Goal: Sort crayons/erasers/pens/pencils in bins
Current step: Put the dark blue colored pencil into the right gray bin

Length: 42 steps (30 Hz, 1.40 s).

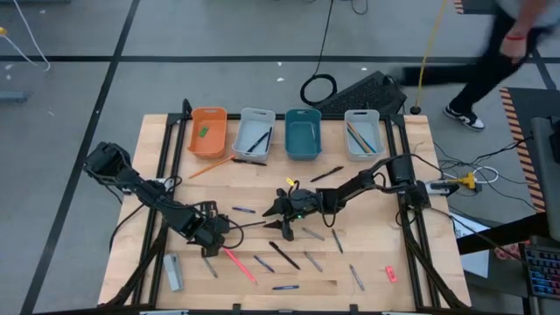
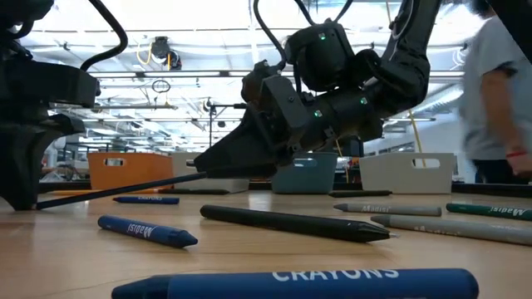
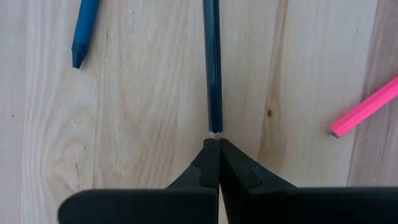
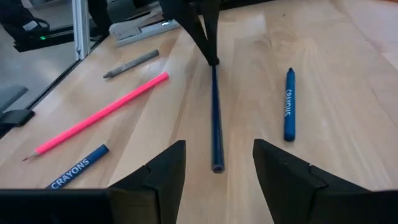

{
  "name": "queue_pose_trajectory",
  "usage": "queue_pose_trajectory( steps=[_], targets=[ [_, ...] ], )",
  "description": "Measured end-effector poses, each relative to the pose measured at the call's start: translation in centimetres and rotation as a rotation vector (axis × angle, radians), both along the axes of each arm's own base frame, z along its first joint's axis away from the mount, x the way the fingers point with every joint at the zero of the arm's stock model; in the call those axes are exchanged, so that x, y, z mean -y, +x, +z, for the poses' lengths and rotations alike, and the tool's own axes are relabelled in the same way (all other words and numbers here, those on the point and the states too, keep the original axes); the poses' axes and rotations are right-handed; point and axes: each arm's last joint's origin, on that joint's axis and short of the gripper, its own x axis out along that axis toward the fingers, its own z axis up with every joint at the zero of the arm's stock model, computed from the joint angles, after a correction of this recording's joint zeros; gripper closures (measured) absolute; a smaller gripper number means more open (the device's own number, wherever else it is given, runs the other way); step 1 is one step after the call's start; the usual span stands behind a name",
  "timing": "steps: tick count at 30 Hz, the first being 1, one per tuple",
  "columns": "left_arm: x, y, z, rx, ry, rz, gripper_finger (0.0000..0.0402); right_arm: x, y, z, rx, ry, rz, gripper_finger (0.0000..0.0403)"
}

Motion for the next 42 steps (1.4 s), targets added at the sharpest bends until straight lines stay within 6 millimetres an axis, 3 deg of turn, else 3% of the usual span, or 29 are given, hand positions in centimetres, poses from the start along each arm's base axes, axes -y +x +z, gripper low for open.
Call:
queue_pose_trajectory(
  steps=[9,16,33,42],
  targets=[
    [0.0,0.0,0.0,0.006,0.002,-0.001,0.0401,0.0,0.0,-0.8,-0.016,0.014,-0.006,0.0220],
    [0.0,0.1,0.0,0.008,0.003,-0.004,0.0401,-0.1,1.1,-1.1,0.002,0.038,-0.009,0.0224],
    [0.0,0.1,0.0,0.009,0.006,-0.014,0.0401,-0.4,1.6,-1.6,0.002,0.036,-0.002,0.0360],
    [0.0,0.1,0.0,0.002,-0.001,-0.017,0.0380,-0.4,1.6,-1.6,0.003,0.033,-0.003,0.0373]
  ],
)
